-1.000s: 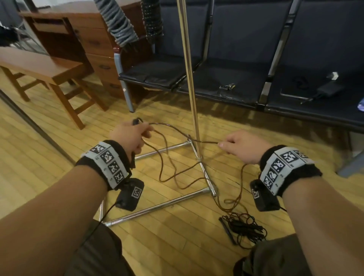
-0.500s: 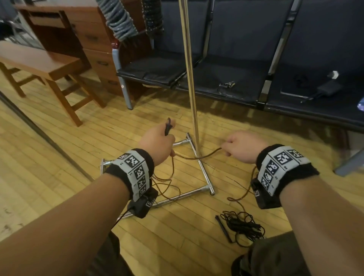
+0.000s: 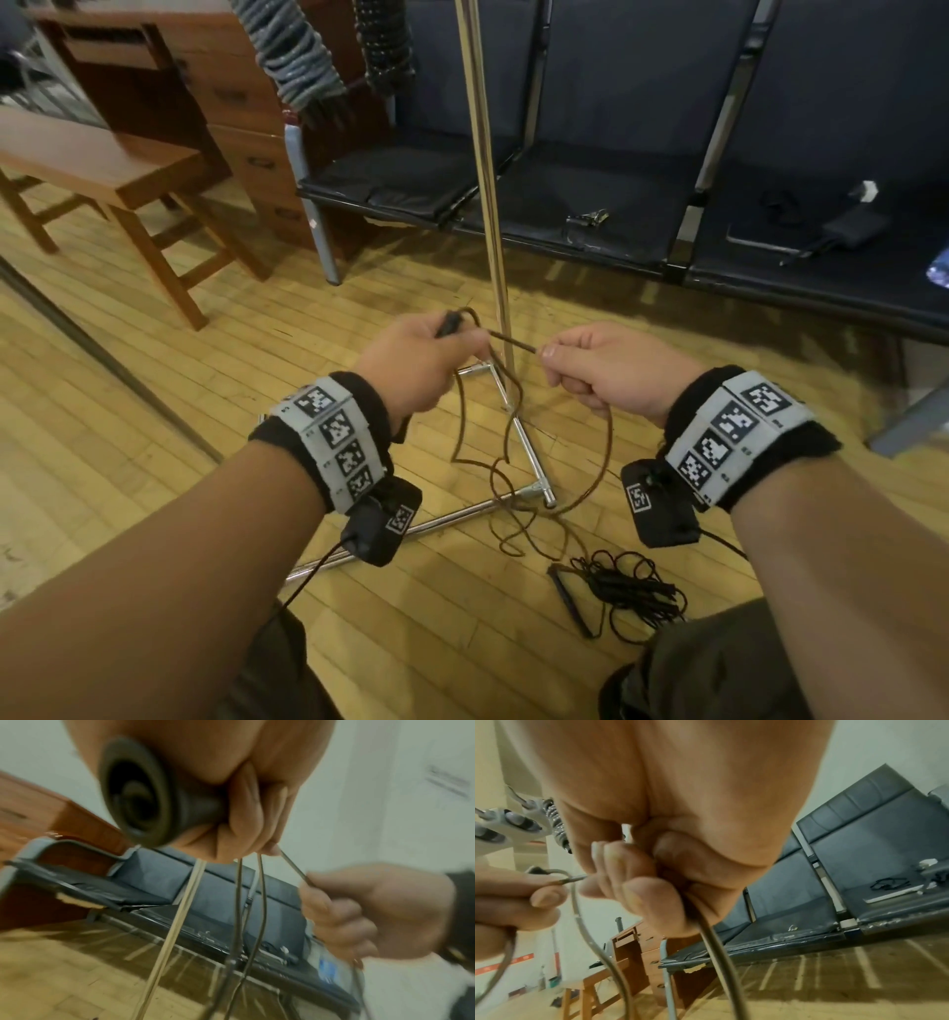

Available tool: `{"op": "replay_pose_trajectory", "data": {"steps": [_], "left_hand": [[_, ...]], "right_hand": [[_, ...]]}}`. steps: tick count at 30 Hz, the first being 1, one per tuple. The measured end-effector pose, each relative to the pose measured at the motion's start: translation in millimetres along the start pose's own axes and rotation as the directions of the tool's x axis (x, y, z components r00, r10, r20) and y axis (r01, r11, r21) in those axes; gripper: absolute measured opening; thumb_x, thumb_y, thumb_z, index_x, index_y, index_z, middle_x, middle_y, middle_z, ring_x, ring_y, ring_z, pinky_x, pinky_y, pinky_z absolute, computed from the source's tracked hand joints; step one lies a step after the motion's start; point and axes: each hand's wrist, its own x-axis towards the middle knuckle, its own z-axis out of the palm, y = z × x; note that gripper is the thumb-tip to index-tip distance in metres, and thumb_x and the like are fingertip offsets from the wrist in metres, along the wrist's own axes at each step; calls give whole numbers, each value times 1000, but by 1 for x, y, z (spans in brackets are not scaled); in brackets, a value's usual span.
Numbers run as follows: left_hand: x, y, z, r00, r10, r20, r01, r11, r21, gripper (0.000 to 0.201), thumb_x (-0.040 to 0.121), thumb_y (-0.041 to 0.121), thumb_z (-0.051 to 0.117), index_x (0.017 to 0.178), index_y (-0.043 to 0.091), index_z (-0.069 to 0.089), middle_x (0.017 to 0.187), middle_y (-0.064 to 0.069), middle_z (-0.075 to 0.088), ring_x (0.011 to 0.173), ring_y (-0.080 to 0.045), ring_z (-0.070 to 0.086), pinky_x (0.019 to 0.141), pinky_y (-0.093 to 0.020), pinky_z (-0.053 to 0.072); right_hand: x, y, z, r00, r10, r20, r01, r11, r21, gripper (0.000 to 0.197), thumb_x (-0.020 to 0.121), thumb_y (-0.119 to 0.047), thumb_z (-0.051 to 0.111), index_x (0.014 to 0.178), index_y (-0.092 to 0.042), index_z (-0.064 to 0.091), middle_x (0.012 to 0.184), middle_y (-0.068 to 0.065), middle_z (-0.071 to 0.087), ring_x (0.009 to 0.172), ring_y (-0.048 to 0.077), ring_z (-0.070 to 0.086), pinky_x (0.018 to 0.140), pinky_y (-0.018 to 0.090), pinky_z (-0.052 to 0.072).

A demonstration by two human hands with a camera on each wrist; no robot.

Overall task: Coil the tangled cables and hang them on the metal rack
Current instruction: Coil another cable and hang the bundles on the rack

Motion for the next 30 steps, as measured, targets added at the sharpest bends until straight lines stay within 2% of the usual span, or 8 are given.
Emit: {"op": "replay_pose_trajectory", "data": {"steps": [4,11,14,17,21,25,28,30], "left_hand": [[1,-5,-34,972,-114,-206,81,983,-163,16,105,31,65,101,16,71,68,6,50,48,-8,39,45,-25,35],[11,-14,-49,879,-268,-394,163,946,-281,16,103,31,65,108,18,72,76,5,54,50,-8,43,43,-24,37],[7,-19,-65,867,-236,-440,192,971,-142,15,102,36,66,107,24,75,91,-1,71,54,-10,46,47,-27,40],[-3,-22,-56,929,-98,-356,174,966,189,24,103,43,61,124,34,70,86,0,70,55,-11,53,52,-30,46],[-4,-11,-29,961,43,-272,50,945,323,58,101,22,59,153,47,48,97,12,64,42,2,56,40,-13,42],[-8,0,-11,994,13,-109,6,986,169,55,97,16,59,143,47,58,106,13,69,44,-1,52,45,-20,46],[-14,3,8,992,-24,121,-5,971,238,38,96,20,63,127,42,63,94,0,72,47,-4,52,47,-21,47],[-14,2,18,977,-31,209,-30,958,284,36,91,24,67,119,47,63,93,-2,74,44,-3,51,44,-19,45]], "right_hand": [[4,9,-3,996,25,-87,-42,977,-207,40,105,-49,45,83,-22,66,63,-1,46,58,21,43,63,40,44],[7,14,3,979,104,-173,-170,888,-428,45,106,-55,40,90,-23,68,61,-5,54,52,11,51,49,24,42],[6,16,1,986,60,-157,-121,901,-416,42,106,-50,44,85,-24,69,63,-8,59,56,9,54,56,27,45],[6,10,8,995,7,-101,-40,945,-326,41,105,-49,46,80,-25,69,50,-12,51,45,4,44,54,28,45],[4,0,13,996,9,-90,-34,962,-272,42,105,-46,47,79,-22,70,52,-11,49,47,9,45,53,33,48],[2,-1,7,990,37,-133,-76,950,-301,42,107,-40,47,82,-15,70,75,-1,71,71,22,65,80,46,58],[3,-3,10,991,8,-130,-39,971,-235,43,105,-43,48,82,-15,72,53,-9,53,52,13,46,56,35,46],[3,-3,11,990,-9,-141,-34,953,-301,42,105,-43,48,82,-18,72,60,-8,55,56,13,51,55,31,45]]}}
